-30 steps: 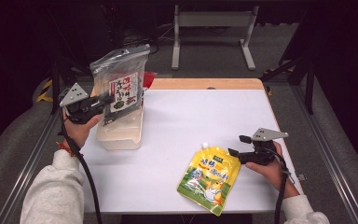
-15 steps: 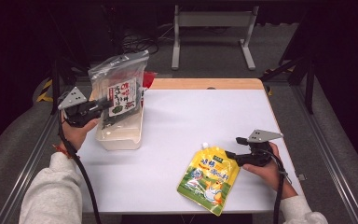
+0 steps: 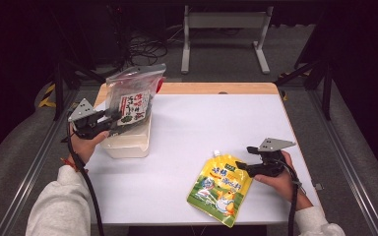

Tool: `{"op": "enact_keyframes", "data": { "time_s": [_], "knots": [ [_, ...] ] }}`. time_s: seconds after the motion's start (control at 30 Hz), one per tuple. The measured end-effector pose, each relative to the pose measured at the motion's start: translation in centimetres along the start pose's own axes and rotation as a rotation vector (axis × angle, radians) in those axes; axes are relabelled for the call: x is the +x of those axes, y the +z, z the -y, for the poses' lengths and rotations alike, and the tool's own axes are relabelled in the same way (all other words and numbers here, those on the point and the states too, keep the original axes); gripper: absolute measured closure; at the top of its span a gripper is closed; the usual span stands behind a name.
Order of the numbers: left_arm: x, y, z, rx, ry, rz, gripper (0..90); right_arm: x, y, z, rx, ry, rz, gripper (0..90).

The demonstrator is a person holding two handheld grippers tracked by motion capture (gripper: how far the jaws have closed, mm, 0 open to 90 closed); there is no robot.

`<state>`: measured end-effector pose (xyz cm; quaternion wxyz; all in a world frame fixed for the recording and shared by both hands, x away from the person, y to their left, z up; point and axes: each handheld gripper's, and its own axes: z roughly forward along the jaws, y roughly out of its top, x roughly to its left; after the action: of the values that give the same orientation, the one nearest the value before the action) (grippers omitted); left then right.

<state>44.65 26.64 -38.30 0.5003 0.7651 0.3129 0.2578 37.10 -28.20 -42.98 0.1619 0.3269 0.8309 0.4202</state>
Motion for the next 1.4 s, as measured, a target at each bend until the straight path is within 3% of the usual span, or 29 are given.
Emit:
{"op": "enact_keyframes", "data": {
  "time_s": [0.2,0.27,0.37,0.5,0.6,0.67,0.9,1.13,1.2,1.23,1.27,1.3,1.4],
  "knots": [
    [-0.4,-0.2,1.1,0.092,0.035,-0.025,67.9,0.0,0.2,0.1,0.015,0.004,-0.010,25.8],
    [-0.1,-0.1,1.2,0.076,0.005,-0.011,69.8,0.0,0.3,0.1,0.019,0.002,-0.013,25.5],
    [0.2,0.3,1.0,0.065,-0.018,-0.029,72.5,0.1,0.5,0.0,0.021,-0.001,-0.019,25.5],
    [0.8,0.7,1.2,0.033,-0.022,-0.025,72.8,0.2,0.7,0.0,0.031,-0.007,-0.029,25.5],
    [1.2,0.6,1.6,0.039,-0.025,-0.013,72.7,0.2,0.9,0.1,0.040,-0.009,-0.035,25.4],
    [1.5,0.5,1.4,0.057,-0.027,0.016,71.6,0.1,1.0,0.1,0.040,-0.011,-0.043,25.1],
    [1.4,0.8,-1.9,0.076,-0.009,0.005,45.7,0.0,0.9,0.1,0.039,0.002,-0.045,25.0],
    [1.6,2.7,-3.4,0.107,-0.085,0.022,33.7,-0.1,1.1,0.3,0.049,0.005,-0.056,25.0],
    [1.5,2.9,-3.3,0.107,-0.081,0.029,36.9,-0.1,1.1,0.3,0.050,0.005,-0.057,25.1],
    [1.4,3.1,-3.3,0.107,-0.076,0.061,44.9,-0.1,1.1,0.3,0.050,0.005,-0.061,25.1],
    [1.2,3.3,-3.2,0.111,-0.074,0.067,56.5,-0.1,1.1,0.3,0.051,0.006,-0.063,25.3],
    [1.2,3.5,-3.2,0.125,-0.066,0.059,60.8,-0.1,1.1,0.3,0.053,0.006,-0.064,25.2],
    [1.1,3.6,-3.1,0.120,-0.069,0.097,67.8,-0.1,1.2,0.3,0.057,0.009,-0.072,25.2]
  ]
}}
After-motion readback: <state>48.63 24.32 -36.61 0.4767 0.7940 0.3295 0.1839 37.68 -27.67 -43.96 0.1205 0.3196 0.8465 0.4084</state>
